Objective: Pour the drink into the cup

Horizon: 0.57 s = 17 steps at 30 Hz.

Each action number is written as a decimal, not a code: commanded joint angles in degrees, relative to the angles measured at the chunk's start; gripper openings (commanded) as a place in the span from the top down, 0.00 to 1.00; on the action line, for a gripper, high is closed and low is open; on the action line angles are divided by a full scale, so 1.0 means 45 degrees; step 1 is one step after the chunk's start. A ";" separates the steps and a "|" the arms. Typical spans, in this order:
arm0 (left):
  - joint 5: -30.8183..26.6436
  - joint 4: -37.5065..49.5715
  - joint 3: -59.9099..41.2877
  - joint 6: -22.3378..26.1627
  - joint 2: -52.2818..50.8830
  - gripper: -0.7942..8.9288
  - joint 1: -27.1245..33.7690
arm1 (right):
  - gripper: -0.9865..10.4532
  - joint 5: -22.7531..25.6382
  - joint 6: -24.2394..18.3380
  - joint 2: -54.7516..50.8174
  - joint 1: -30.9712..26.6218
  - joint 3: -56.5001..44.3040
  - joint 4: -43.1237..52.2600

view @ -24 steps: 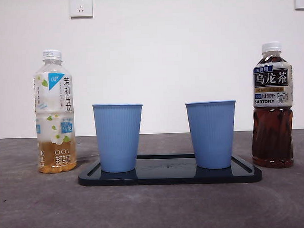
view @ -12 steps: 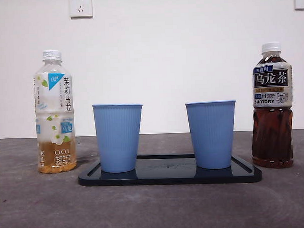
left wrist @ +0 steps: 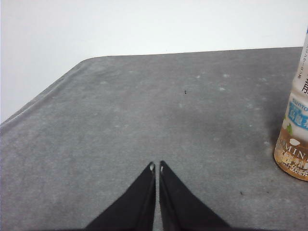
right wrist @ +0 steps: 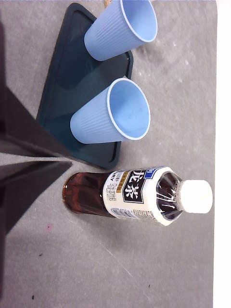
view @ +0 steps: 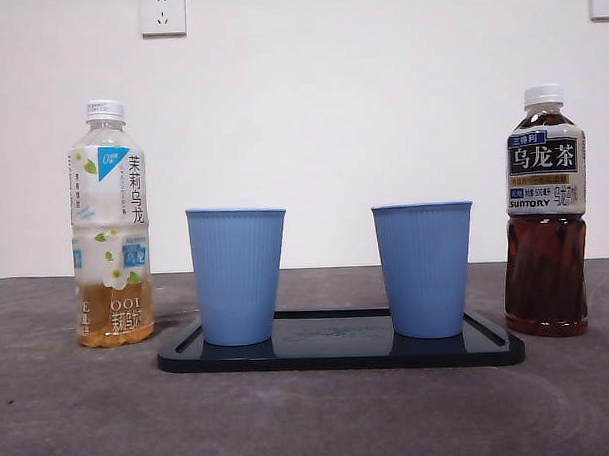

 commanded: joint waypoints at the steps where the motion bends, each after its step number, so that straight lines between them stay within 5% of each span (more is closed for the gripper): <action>1: -0.0053 0.0092 -0.0262 0.0019 -0.0005 0.91 0.0024 | 0.91 0.0010 0.0170 0.0029 0.0063 0.0180 0.0136; 12: -0.0053 0.0097 -0.0262 0.0019 -0.0005 0.91 0.0024 | 0.91 0.0015 0.0155 0.0029 0.0063 0.0180 0.0117; 17: -0.0053 0.0097 -0.0262 0.0019 -0.0005 0.91 0.0024 | 0.91 0.0583 -0.0962 0.0005 -0.0636 0.0058 0.0452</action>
